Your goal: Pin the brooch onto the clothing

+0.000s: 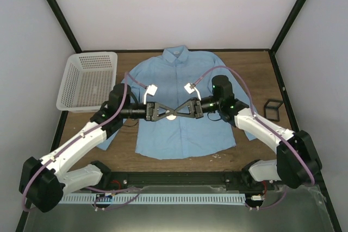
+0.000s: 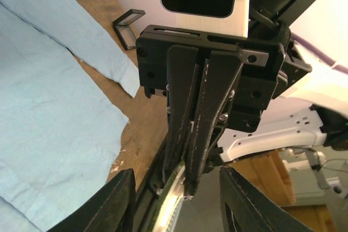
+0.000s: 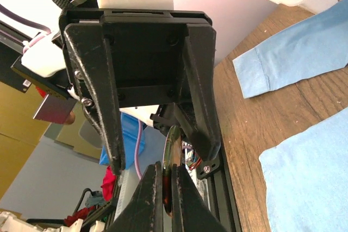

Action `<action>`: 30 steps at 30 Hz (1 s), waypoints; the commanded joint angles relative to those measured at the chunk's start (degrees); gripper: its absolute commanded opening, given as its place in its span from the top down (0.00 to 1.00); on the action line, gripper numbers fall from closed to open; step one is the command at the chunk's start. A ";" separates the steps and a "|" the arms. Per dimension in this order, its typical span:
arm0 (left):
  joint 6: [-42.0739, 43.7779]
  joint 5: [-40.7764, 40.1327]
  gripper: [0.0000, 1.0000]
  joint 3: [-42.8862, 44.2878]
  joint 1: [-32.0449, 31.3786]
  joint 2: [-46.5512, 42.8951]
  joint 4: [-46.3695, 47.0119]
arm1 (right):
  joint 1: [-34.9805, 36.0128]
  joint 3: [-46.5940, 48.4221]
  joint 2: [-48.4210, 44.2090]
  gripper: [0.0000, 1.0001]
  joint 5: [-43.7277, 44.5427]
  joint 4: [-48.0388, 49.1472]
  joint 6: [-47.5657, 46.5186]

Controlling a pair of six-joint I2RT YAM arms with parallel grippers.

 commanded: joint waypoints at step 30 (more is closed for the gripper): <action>-14.36 -4.57 1.00 -4.47 0.26 -3.86 11.00 | -0.35 -0.87 -5.56 0.48 6.27 2.38 5.54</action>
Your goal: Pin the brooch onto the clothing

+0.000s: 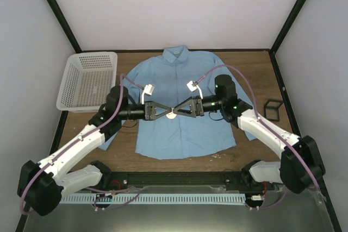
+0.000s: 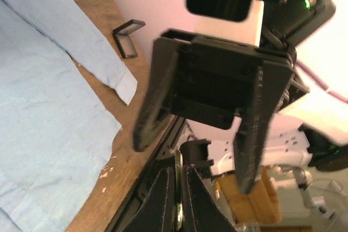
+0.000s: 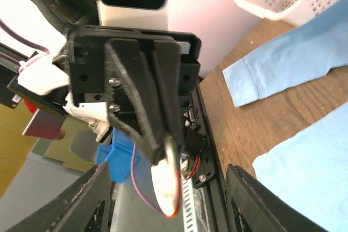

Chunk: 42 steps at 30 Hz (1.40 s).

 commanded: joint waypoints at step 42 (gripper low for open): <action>-20.51 -15.32 1.00 -17.35 -1.35 -4.56 51.06 | 5.92 -7.58 1.89 0.99 15.06 40.60 29.68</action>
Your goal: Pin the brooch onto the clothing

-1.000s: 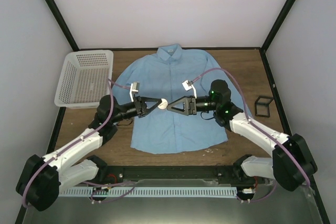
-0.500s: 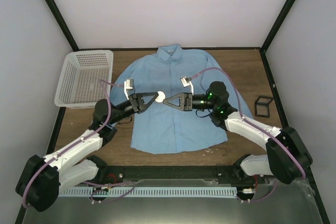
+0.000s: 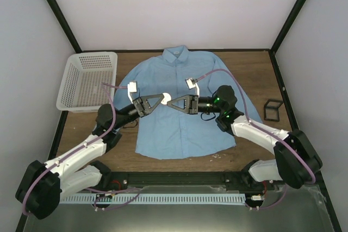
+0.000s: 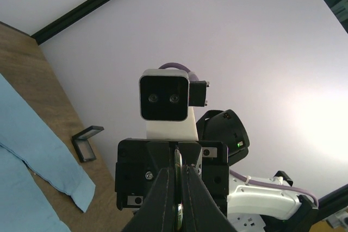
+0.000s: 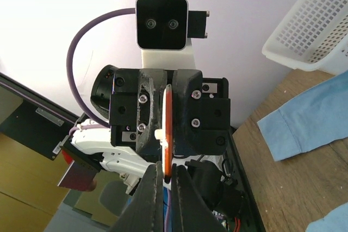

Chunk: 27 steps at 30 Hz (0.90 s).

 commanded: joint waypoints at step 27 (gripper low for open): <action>8.87 3.30 1.00 1.10 -1.97 -4.73 -1.44 | -0.17 4.01 -1.96 0.99 6.44 -4.26 -7.09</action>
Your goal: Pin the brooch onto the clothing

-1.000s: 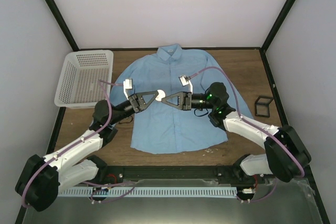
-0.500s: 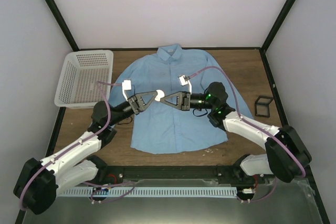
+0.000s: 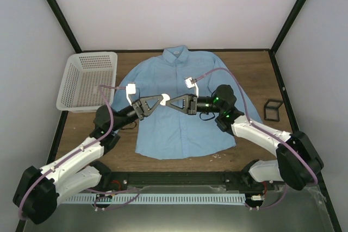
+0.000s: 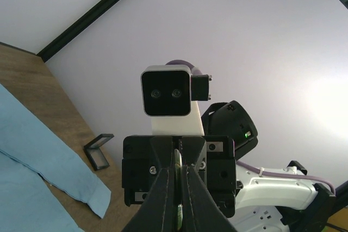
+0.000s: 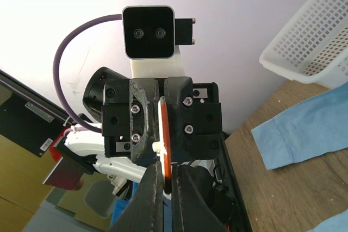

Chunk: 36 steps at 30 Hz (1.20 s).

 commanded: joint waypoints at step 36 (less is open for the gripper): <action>30.78 19.97 0.59 20.33 2.09 0.80 -53.72 | -7.31 18.33 0.88 0.99 -23.40 -60.22 -58.90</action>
